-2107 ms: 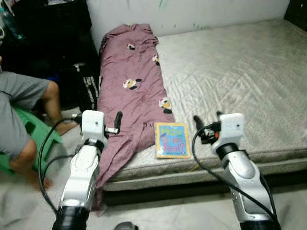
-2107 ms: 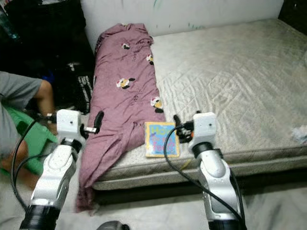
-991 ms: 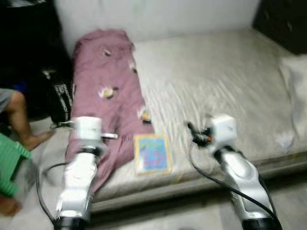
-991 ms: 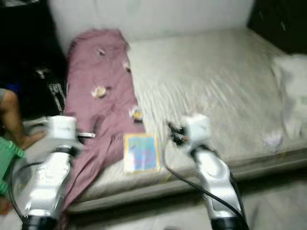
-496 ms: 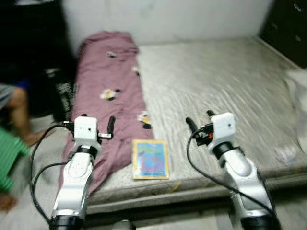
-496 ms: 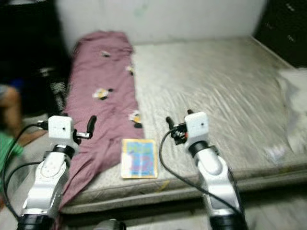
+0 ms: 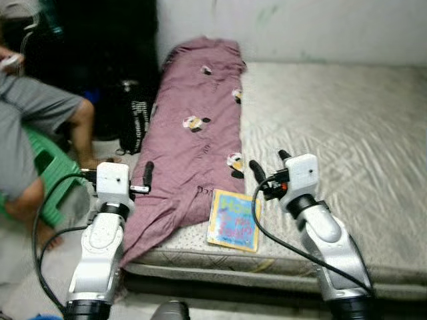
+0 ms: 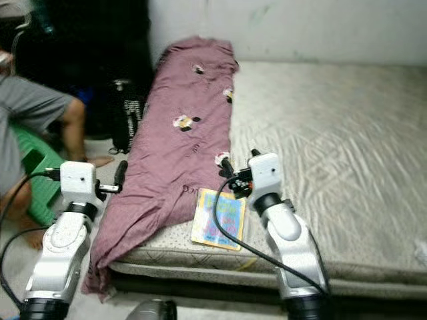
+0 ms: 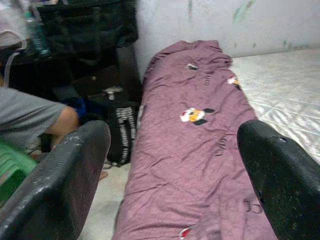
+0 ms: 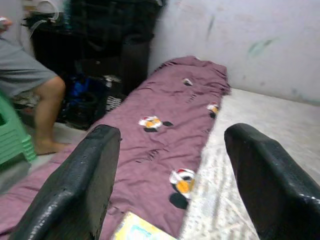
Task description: Clean up the room
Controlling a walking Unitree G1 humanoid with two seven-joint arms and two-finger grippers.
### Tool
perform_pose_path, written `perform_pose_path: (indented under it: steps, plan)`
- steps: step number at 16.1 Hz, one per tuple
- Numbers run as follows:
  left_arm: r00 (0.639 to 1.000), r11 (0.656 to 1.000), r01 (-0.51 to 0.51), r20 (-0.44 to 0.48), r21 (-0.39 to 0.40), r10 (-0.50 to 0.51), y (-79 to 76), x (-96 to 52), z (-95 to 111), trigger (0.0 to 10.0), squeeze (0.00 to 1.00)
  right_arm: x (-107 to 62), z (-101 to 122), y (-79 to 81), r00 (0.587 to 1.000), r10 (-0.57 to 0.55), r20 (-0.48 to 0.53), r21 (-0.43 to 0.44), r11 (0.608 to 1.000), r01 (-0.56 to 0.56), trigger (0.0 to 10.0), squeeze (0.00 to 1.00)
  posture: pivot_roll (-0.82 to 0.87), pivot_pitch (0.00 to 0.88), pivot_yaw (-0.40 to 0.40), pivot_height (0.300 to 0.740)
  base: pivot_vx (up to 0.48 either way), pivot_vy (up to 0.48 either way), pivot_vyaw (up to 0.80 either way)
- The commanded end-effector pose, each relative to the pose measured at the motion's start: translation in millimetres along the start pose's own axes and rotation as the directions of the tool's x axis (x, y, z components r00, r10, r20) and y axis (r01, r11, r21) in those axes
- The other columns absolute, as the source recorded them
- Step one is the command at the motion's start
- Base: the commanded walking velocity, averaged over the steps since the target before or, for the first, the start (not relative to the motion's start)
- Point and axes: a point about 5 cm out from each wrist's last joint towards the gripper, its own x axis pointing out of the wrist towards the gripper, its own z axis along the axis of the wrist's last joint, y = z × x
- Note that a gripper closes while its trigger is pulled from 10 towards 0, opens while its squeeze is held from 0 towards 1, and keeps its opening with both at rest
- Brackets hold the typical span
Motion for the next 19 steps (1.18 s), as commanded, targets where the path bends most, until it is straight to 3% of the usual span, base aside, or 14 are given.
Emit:
perform_pose_path:
  steps: [1, 8, 13, 19]
  plan:
    - [1.0, 1.0, 0.009, 0.011, 0.004, -0.009, -0.3, 2.4, 3.2, 10.0, 0.0, 0.3, 2.9, -2.0, 1.0, -0.01, 0.011, 0.007, 1.0, 0.01, 10.0, 0.0, -0.03, 0.0, 0.034, 0.74, 0.0, 0.0, 0.0]
    - [1.0, 1.0, 0.02, 0.015, 0.001, -0.02, -1.5, 2.3, 3.2, 10.0, 0.0, -1.4, 6.7, -5.6, 0.998, -0.037, 0.041, -0.043, 0.998, 0.039, 10.0, 0.0, -0.04, 0.0, 0.036, 0.74, 0.0, -0.34, 0.0]
    - [1.0, 1.0, 0.022, 0.014, -0.003, -0.022, -2.3, 2.6, 3.2, 10.0, 0.0, 0.8, 0.8, -6.7, 0.998, -0.068, 0.015, 0.012, 0.998, 0.068, 10.0, 0.0, -0.04, 0.0, 0.035, 0.74, 0.0, -0.358, 0.0]
    - [1.0, 1.0, 0.026, 0.016, -0.004, -0.026, -3.1, 4.0, 3.3, 10.0, 0.0, -0.5, 4.0, -7.4, 0.998, -0.064, 0.028, -0.049, 0.997, 0.065, 10.0, 0.0, -0.04, 0.0, 0.034, 0.74, 0.0, -0.359, 0.13]
